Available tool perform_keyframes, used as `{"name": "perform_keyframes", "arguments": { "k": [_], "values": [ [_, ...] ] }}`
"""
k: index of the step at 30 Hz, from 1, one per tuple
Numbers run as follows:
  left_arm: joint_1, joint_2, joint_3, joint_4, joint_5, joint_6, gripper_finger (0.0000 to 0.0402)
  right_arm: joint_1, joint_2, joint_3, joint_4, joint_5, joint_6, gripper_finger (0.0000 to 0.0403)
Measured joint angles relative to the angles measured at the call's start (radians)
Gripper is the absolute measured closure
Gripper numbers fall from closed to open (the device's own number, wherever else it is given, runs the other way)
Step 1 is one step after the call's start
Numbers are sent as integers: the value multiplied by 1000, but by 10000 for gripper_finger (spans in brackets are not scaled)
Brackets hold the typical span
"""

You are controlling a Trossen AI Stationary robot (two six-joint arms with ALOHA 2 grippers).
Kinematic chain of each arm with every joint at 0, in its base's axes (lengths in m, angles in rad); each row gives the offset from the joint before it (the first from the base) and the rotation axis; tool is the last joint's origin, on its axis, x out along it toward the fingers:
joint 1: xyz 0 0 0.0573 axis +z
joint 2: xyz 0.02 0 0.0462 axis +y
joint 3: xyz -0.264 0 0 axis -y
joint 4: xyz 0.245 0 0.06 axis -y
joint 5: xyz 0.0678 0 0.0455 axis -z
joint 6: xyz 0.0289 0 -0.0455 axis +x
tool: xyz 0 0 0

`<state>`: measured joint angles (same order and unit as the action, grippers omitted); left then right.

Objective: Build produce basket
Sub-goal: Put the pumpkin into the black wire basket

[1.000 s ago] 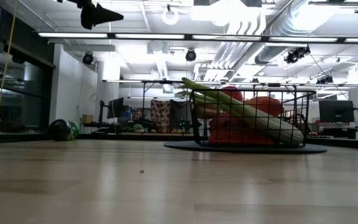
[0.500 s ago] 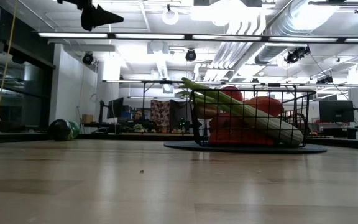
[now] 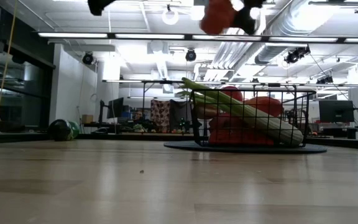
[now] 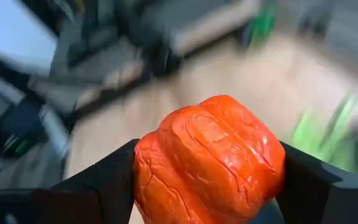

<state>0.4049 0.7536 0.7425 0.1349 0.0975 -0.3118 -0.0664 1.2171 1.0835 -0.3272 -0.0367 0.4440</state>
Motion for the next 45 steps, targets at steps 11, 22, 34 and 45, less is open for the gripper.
{"name": "perform_keyframes", "arguments": {
  "k": [11, 22, 34, 45],
  "values": [
    [0, 0, 0, 29, -20, 77, 4, -200, 0, 8, 513, -189, -279, 121],
    [0, 1, 0, 27, -23, 98, 4, -214, 0, 8, 501, -342, -214, 119],
    [0, 1, 0, 19, -23, 95, 4, -228, -29, 8, 416, -338, -164, 119],
    [0, 1, 0, 19, -23, 95, 4, -318, -213, 8, -491, -3, -218, 119]
  ]
}}
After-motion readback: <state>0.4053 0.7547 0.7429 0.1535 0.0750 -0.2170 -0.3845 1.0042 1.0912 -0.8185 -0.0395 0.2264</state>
